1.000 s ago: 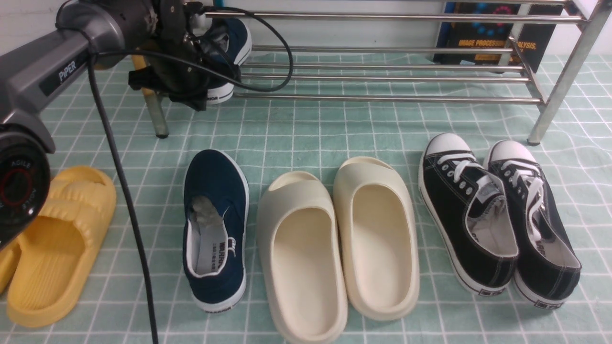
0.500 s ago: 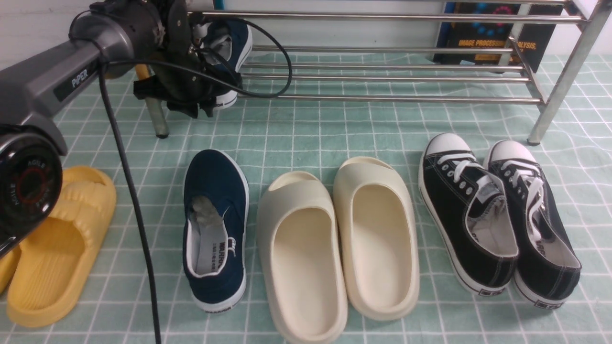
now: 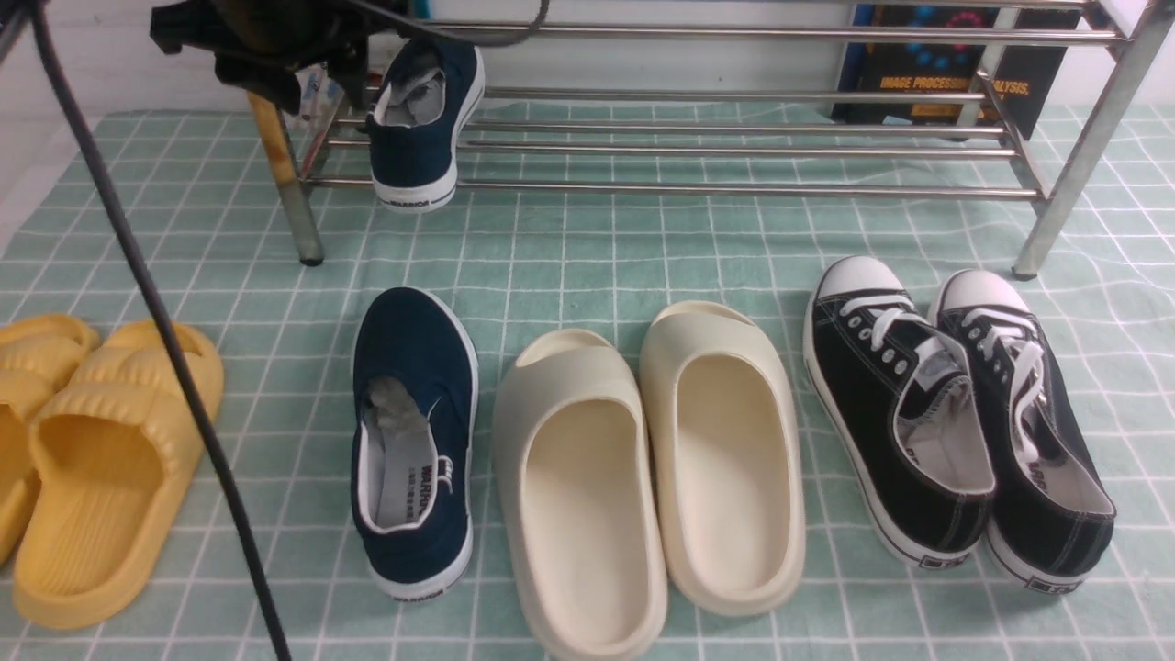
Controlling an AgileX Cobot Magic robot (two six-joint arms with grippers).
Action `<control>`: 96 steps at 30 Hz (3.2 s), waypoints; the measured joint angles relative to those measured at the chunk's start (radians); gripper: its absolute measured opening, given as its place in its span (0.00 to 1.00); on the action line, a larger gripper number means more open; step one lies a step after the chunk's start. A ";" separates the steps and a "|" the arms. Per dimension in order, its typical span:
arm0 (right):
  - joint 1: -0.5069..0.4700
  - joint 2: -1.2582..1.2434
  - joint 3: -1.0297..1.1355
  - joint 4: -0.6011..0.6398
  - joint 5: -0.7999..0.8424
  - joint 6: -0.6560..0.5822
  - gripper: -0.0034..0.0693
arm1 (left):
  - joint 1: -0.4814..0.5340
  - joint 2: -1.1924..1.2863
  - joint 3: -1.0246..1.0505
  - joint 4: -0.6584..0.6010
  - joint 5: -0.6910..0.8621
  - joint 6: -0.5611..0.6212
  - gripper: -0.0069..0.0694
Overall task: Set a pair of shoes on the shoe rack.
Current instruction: Use the left arm to grab the shoe closest to it, then use the left arm to put a shoe into the shoe rack
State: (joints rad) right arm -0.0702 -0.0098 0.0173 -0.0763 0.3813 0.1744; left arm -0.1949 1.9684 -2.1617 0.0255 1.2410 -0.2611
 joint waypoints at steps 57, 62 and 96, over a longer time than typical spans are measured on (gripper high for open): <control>0.000 0.000 0.000 0.000 0.000 0.000 0.38 | 0.000 -0.245 0.920 -0.264 -0.249 0.147 0.09; 0.000 0.000 0.000 0.000 0.000 0.000 0.38 | 0.000 -0.245 0.769 -0.281 -0.139 0.190 0.09; 0.000 0.000 0.000 0.000 0.000 0.000 0.38 | 0.000 0.370 -0.166 -0.338 -0.154 0.108 0.09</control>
State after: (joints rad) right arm -0.0702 -0.0098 0.0173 -0.0763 0.3813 0.1744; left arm -0.1949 2.3386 -2.3282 -0.3120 1.0873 -0.1532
